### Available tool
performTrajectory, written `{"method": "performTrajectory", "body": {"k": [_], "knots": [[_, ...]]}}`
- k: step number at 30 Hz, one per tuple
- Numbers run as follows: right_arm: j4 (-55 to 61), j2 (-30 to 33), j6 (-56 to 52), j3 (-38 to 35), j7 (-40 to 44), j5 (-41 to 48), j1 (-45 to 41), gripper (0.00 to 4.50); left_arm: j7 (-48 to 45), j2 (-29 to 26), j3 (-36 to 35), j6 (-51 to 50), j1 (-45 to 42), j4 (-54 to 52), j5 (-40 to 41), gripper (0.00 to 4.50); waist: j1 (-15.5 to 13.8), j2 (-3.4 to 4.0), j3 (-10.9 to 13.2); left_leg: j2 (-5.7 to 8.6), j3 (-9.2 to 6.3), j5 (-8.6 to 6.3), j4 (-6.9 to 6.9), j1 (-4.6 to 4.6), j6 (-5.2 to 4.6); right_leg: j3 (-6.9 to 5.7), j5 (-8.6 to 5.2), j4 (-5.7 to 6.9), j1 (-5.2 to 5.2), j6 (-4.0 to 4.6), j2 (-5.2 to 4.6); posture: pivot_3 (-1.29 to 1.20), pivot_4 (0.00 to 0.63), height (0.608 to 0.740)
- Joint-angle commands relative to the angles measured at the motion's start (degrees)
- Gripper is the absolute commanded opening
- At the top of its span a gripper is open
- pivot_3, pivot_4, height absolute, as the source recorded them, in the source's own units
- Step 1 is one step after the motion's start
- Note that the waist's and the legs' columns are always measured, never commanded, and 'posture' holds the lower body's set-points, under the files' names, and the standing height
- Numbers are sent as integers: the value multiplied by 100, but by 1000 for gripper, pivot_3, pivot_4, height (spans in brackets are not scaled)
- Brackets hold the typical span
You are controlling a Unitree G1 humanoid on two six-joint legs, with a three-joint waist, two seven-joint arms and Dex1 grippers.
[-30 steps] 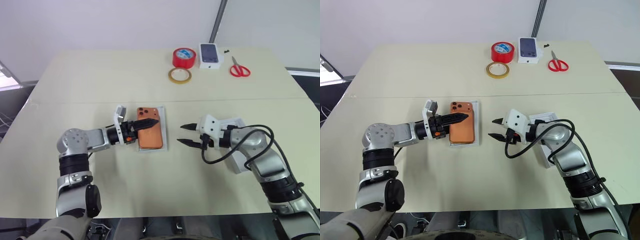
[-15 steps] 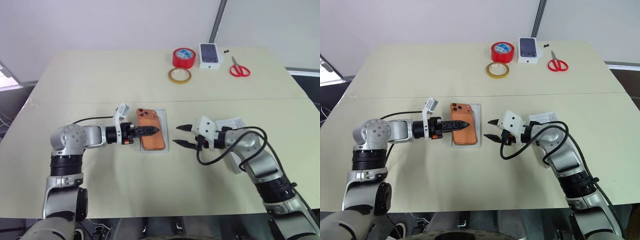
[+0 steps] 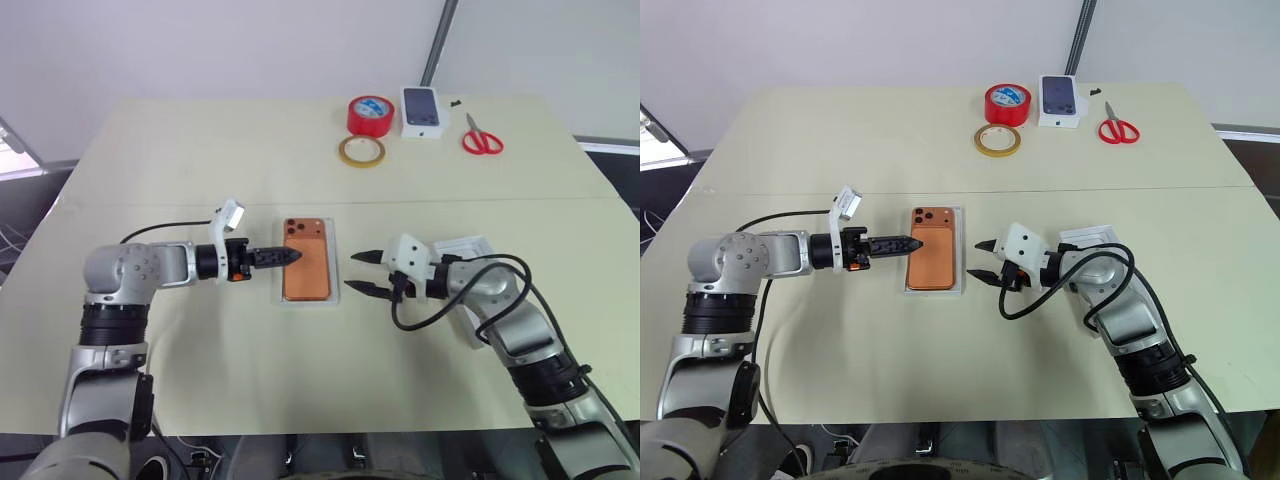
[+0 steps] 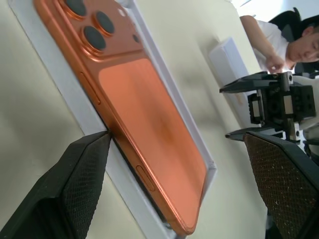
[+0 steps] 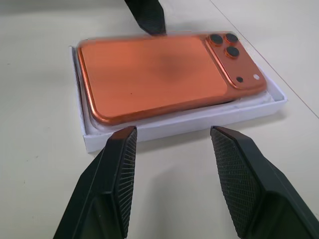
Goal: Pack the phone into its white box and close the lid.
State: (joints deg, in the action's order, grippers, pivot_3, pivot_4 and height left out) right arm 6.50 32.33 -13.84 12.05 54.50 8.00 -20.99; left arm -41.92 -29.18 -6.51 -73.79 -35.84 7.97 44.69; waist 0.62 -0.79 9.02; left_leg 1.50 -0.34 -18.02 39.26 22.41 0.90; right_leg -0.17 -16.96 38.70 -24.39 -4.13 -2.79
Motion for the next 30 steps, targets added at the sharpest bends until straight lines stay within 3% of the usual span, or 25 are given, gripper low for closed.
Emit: {"method": "performTrajectory", "body": {"k": [1,7,8,10,14,16,23,30], "knots": [[71,-35,111,-36,-16,16,-101,2478,-73,-47,-71,115,-92,-80,11,4460,3,0,0,0,0,0,0,0,-1,0,0,0,0,0,0,0,150,740],[41,-46,68,-55,-49,30,-104,2478,-124,-202,-236,308,-81,31,-66,4460,19,0,0,0,0,0,0,0,-1,0,0,1,0,0,0,0,150,740],[-2,-73,44,-74,-105,21,-129,2478,-110,-268,-181,450,-47,70,-203,3939,19,0,0,0,0,0,0,0,-1,0,0,1,0,0,1,0,150,740],[-79,-114,9,-107,-194,12,-180,1902,-95,-414,27,876,41,100,-559,3087,21,0,0,0,0,0,0,0,-1,0,0,1,0,0,0,0,150,740],[-376,-121,291,-63,-428,-282,-317,88,-383,-730,567,2654,365,238,-1630,1103,15,1,0,0,0,0,-1,-1,-1,0,0,0,0,0,0,0,150,740],[-485,-129,387,-9,-469,-383,-344,0,-457,-710,703,3198,469,276,-1902,35,3,0,0,0,0,0,-1,-1,-1,0,0,-3,0,0,0,0,150,740],[-729,-304,588,284,-637,-803,-423,0,-572,-218,1282,4233,643,486,-2633,35,-3,0,0,0,2,-4,0,4,-8,0,0,-11,3,0,-2,0,150,740],[-848,-442,600,333,-726,-959,-565,0,-807,153,1782,3928,624,260,-2762,35,-9,5,-3,0,4,-5,1,0,-10,0,0,-3,5,0,-1,0,150,740]]}}
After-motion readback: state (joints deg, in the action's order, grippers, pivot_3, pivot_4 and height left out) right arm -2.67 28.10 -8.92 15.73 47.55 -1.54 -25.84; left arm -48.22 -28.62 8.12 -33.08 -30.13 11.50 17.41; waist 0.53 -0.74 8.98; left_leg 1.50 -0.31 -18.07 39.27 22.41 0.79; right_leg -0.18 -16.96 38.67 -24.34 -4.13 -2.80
